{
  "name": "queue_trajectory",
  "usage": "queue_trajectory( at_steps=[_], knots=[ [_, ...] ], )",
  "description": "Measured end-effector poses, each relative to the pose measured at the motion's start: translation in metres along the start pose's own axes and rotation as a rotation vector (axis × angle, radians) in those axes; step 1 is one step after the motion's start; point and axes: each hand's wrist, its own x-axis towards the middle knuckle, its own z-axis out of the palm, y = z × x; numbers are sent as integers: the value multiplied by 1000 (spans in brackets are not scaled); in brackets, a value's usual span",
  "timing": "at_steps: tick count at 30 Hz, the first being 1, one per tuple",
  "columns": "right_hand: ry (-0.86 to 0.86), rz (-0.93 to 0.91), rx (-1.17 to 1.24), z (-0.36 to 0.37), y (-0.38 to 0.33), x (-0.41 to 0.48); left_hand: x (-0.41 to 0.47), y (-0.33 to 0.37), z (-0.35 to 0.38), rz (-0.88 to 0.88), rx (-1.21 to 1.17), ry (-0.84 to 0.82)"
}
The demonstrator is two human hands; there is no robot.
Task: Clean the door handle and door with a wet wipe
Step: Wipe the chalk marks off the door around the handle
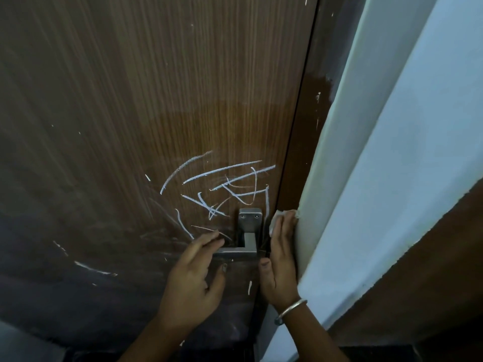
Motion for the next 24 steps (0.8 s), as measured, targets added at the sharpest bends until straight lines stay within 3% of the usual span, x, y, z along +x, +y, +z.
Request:
queue_trajectory(
  at_steps=[7,13,16,20,24],
  knots=[
    [-17,261,-15,31,21,-49,-1,0,-2,-9,-34,-1],
    [7,127,11,24,8,-26,-2,2,-3,-11,-19,-13],
    [29,147,-1,24,14,-30,-2,2,-4,-18,-28,-23],
    [41,385,31,39,12,-48,-3,-1,-3,-33,-33,-41],
    [229,621,226,49,-2,-45,-1,0,-5,-41,-10,-42]
  ],
)
